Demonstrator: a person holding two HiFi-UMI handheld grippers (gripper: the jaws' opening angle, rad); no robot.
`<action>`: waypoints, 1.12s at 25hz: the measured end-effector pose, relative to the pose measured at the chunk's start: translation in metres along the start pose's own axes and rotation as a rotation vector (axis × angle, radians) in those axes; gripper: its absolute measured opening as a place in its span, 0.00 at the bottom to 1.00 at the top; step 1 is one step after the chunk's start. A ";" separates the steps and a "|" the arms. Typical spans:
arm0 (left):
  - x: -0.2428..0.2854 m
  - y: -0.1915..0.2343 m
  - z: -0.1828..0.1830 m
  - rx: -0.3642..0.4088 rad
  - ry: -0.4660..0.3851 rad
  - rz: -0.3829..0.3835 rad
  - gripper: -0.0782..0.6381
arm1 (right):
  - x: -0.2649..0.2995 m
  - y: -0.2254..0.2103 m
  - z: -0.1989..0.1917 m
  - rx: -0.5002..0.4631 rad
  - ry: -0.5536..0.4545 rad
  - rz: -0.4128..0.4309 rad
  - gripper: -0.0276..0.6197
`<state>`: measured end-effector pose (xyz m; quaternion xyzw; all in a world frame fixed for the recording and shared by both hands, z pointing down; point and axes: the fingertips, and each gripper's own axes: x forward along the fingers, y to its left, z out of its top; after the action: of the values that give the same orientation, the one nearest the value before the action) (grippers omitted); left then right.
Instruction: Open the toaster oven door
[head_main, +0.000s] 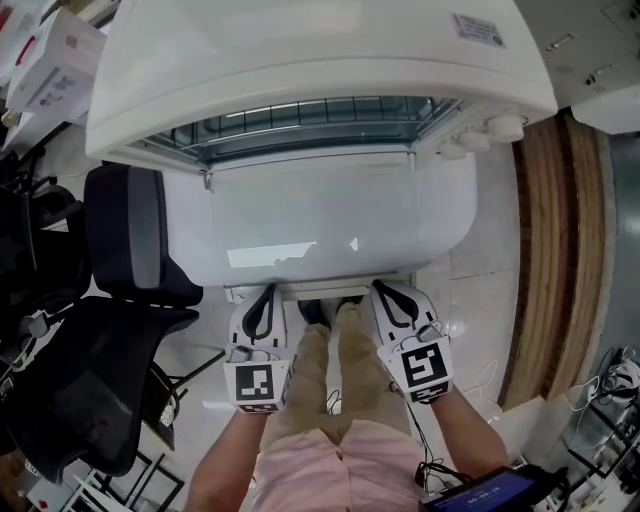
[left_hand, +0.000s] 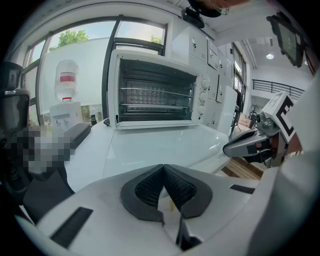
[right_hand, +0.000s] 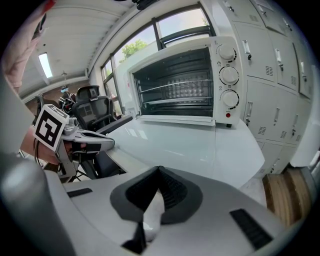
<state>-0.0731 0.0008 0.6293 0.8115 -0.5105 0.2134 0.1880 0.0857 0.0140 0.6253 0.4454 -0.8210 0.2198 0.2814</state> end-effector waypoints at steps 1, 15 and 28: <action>0.000 0.000 0.000 -0.001 0.001 0.000 0.13 | 0.000 0.000 0.000 -0.001 0.002 0.001 0.05; -0.034 -0.001 0.080 0.038 -0.125 -0.011 0.13 | -0.035 0.003 0.076 -0.010 -0.145 -0.010 0.05; -0.119 -0.006 0.311 0.059 -0.503 0.043 0.13 | -0.163 0.023 0.302 -0.120 -0.640 -0.097 0.05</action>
<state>-0.0654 -0.0708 0.3040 0.8330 -0.5521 0.0235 0.0268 0.0580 -0.0600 0.2910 0.5134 -0.8570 0.0064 0.0451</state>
